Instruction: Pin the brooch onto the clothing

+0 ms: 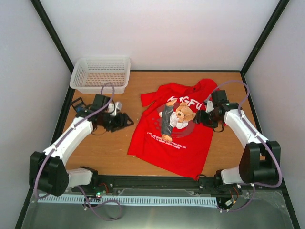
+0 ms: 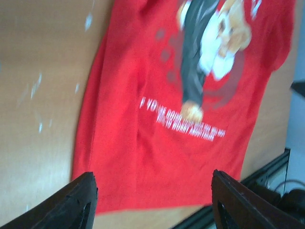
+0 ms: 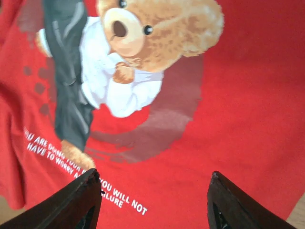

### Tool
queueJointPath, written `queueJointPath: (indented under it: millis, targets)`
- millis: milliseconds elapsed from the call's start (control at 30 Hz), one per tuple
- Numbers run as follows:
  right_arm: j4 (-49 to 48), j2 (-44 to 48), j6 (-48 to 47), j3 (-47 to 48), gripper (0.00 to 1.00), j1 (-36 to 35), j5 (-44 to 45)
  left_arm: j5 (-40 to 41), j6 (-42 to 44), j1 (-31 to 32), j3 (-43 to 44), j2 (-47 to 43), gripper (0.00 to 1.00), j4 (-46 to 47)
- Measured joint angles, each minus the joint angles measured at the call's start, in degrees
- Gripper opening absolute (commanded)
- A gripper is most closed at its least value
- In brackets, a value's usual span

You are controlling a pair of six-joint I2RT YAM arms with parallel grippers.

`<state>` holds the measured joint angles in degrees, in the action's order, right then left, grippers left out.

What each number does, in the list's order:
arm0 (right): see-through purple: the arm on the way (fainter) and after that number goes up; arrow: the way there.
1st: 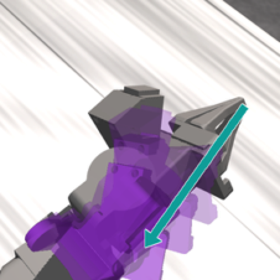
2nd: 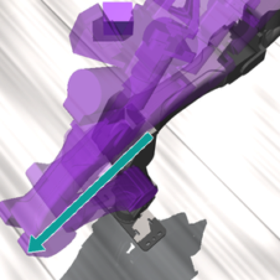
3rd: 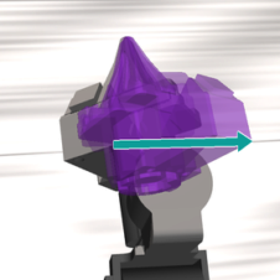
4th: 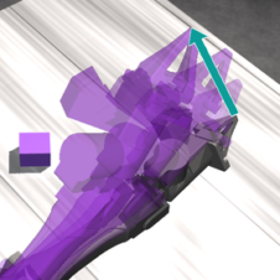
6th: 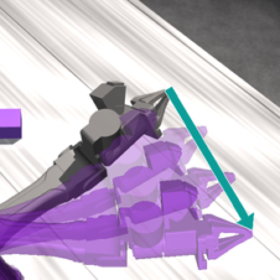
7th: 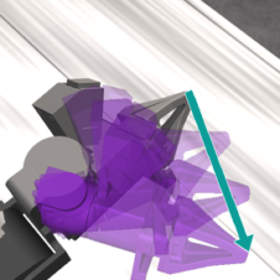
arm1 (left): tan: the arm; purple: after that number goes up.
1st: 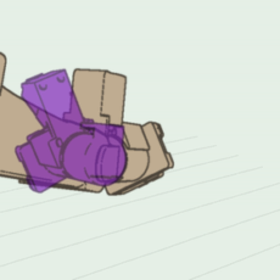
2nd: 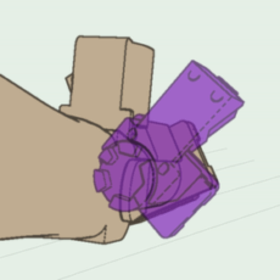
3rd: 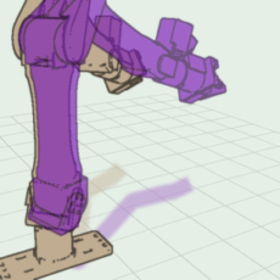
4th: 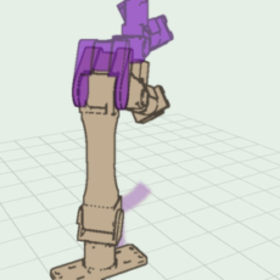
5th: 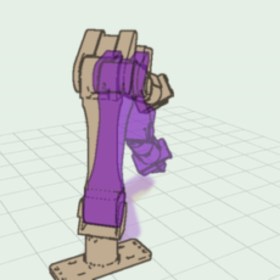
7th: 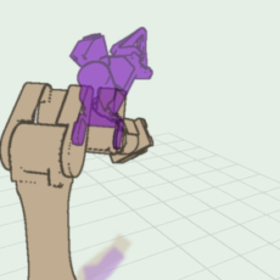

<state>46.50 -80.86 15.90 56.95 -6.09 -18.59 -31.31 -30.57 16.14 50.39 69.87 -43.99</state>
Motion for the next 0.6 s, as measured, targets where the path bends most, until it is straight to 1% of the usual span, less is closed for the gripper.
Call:
queueJointPath:
  millis: [67,133,267,433,533,600]
  targets:
    - [0.0,1.4,-0.9,0.0,0.61,0.0,-1.9,1.0,0.6,0.0,4.2,2.7,0.66,2.0]
    - [0.0,1.9,-1.7,0.0,0.62,0.0,-3.7,1.7,1.6,0.0,9.7,7.5,0.65,5.0]
    - [0.3,2.0,-2.5,0.0,0.62,0.0,-6.4,2.7,5.2,0.4,21.2,20.1,0.62,10.4]
    - [1.3,2.0,-2.9,0.1,0.62,0.0,-7.9,2.5,7.6,0.6,33.9,35.3,0.55,16.0]
    - [2.1,2.0,-3.1,0.4,0.62,0.0,-8.1,1.7,7.8,0.9,40.2,42.7,0.52,17.8]
    - [2.3,2.2,-3.2,0.5,0.62,0.0,-8.1,0.8,8.0,1.2,46.1,48.2,0.49,18.3]
